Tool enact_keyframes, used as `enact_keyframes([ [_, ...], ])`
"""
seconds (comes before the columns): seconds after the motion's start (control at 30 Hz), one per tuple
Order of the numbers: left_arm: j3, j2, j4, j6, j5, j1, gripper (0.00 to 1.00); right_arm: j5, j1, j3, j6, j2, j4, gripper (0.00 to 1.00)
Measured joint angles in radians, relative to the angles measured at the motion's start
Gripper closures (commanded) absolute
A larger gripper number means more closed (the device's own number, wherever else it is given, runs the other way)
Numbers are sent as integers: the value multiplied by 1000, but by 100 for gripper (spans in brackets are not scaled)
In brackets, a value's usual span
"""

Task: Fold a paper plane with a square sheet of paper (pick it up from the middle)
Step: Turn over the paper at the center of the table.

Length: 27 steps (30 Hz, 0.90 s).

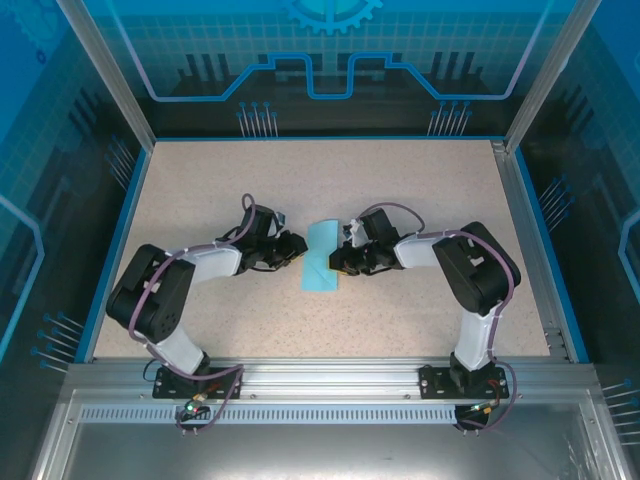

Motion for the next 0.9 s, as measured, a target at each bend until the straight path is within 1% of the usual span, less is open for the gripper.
enact_keyframes([
  [0.1, -7, -47, -29, 5, -29, 1, 76, 24, 0, 6, -30, -47, -69, 96],
  [0.17, -9, -80, -50, 12, -49, 1, 75, 53, 0, 21, -61, -97, -134, 96],
  [0.23, -9, -114, -68, 18, -72, 1, 75, 93, 0, 48, -92, -152, -208, 96],
  [0.3, -9, -151, -87, 23, -99, 1, 73, 163, 0, 89, -134, -220, -309, 95],
  [0.43, -27, -218, -109, 38, -155, 1, 70, 356, 6, 190, -208, -329, -531, 94],
  [0.57, -49, -273, -142, 44, -212, 1, 66, 597, 24, 301, -259, -386, -774, 94],
  [0.67, -61, -303, -161, 48, -249, 1, 57, 776, 48, 370, -267, -386, -945, 94],
  [0.8, -79, -343, -174, 48, -292, 2, 54, 1023, 122, 477, -245, -343, -1181, 94],
  [0.9, -90, -370, -188, 46, -330, 2, 52, 1141, 185, 550, -217, -272, -1291, 93],
])
